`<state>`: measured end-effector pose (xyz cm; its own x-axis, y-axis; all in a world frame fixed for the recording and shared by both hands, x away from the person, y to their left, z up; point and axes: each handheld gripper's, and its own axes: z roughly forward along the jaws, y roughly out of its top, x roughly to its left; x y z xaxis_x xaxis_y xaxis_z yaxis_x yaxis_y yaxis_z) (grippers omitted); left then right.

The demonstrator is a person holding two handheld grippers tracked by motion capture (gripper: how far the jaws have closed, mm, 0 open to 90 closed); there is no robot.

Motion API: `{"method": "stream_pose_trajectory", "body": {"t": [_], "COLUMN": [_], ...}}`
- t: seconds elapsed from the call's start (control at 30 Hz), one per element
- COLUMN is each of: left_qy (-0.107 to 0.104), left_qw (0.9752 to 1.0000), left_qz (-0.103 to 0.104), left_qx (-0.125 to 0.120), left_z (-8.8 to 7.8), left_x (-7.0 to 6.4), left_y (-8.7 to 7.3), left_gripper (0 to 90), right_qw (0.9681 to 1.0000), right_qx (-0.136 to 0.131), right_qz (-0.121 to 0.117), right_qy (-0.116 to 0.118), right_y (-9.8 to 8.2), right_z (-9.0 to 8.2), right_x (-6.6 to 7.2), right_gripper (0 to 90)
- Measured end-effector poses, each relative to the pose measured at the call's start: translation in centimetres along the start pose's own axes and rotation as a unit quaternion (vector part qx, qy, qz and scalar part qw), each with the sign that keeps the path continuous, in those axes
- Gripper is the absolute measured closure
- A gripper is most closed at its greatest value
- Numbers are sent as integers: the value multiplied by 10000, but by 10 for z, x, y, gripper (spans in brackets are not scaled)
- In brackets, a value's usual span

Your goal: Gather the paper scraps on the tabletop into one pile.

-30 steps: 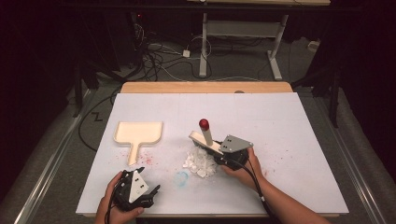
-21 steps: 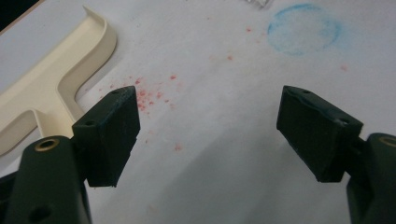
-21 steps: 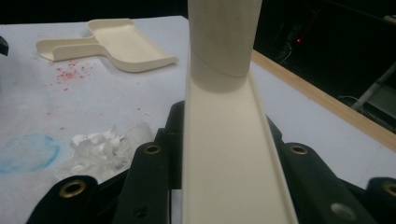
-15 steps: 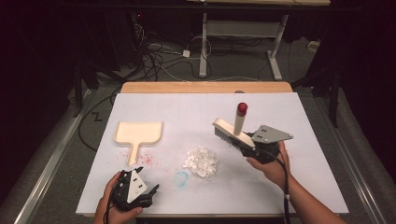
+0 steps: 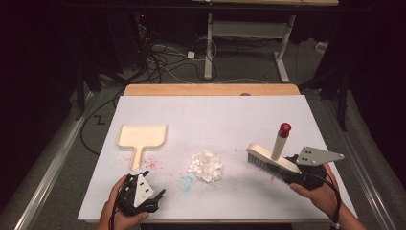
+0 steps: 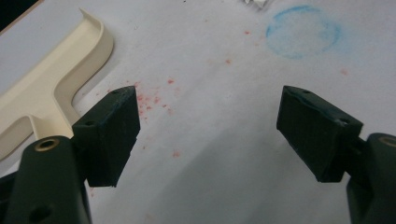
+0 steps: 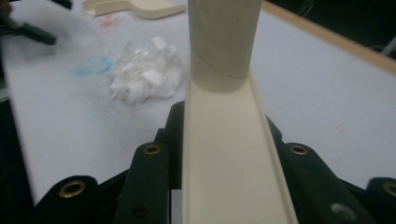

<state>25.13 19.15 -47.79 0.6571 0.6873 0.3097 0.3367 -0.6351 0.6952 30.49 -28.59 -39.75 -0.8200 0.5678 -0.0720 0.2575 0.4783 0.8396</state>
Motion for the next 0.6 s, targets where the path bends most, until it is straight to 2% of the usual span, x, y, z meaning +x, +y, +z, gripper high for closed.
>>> {"method": "stream_pose_trajectory", "body": {"t": [0.07, 0.13, 0.17, 0.23, 0.27, 0.37, 0.43, 0.6], "left_qy": [-2, -6, -5, -16, -15, -40, -53, -90], "left_qw": [10000, 10000, 10000, 10000, 10000, 10000, 10000, 9999], "left_qz": [-4, -17, -10, 18, 39, 42, 49, 95], "left_qx": [-5, 2, 7, 2, 16, 22, 42, 101], "left_z": [0, 0, 0, 0, 0, 1, 3, 5], "left_x": [0, 0, 0, -1, -1, -1, -1, -3], "left_y": [0, 0, 0, 0, 1, 1, 2, 2], "left_gripper": [207, 207, 207, 207, 207, 207, 207, 207], "right_qw": [9995, 9977, 9962, 9914, 9903, 9840, 9811, 9796], "right_qx": [141, 345, 469, 835, 931, 1212, 1393, 1578], "right_qz": [113, 212, 236, 306, 303, 616, 675, 808], "right_qy": [248, 550, 692, 965, 987, 1151, 1161, 949], "right_y": [-5, -10, -11, -13, -15, -18, -18, -12], "right_z": [-6, -9, -10, -7, -5, 5, 13, 30], "right_x": [3, 4, 4, 2, 1, -7, -15, -41], "right_gripper": [674, 673, 673, 673, 673, 673, 672, 613]}}
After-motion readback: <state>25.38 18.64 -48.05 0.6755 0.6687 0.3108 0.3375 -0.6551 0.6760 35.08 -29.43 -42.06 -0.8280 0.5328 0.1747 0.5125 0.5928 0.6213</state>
